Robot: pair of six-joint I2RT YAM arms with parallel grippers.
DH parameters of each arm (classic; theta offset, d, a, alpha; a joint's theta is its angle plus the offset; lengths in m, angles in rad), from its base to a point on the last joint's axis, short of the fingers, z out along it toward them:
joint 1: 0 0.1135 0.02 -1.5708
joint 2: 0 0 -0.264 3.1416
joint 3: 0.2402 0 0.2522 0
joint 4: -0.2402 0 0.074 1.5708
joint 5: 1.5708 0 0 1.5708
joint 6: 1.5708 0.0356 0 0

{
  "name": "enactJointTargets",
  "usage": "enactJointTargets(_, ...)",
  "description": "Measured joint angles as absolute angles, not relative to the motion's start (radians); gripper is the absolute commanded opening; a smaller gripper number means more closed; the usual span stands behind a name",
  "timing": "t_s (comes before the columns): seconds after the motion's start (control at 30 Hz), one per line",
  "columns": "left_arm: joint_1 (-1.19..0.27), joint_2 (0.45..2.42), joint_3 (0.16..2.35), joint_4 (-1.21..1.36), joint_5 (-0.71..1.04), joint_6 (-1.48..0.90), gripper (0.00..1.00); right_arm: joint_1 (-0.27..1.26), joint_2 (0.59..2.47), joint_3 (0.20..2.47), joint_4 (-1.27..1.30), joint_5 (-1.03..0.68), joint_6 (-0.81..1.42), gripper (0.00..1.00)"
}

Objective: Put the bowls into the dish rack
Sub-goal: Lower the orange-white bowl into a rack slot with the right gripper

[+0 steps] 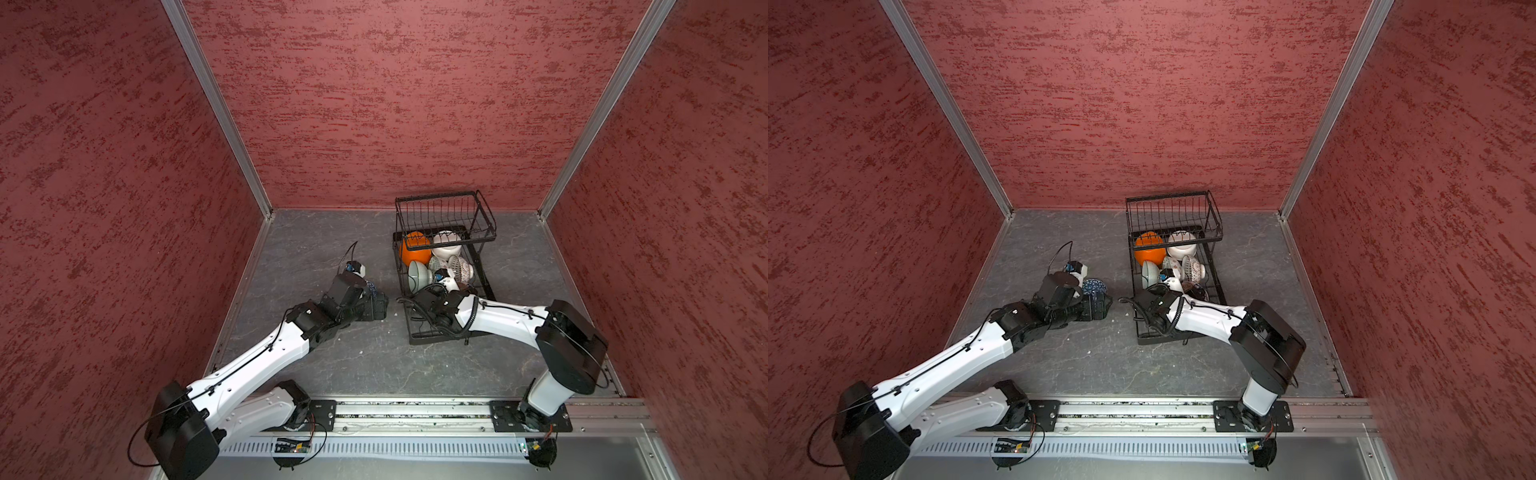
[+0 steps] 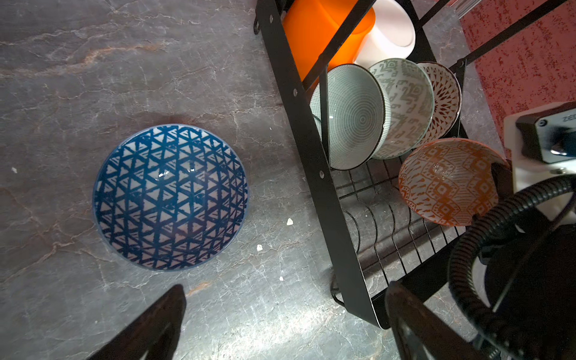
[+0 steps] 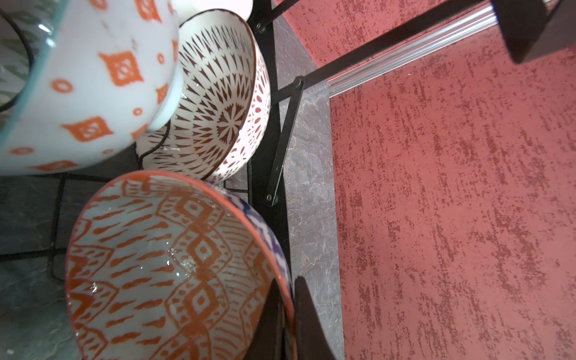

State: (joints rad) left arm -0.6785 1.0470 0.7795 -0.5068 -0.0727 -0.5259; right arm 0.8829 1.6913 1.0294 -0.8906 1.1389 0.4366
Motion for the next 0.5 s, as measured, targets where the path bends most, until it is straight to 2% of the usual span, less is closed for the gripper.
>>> enactJointTargets(0.5,-0.661,1.03,0.738,-0.494,-0.054,-0.526,0.99,0.889,1.727,1.051,-0.917,1.182,0.432,0.0)
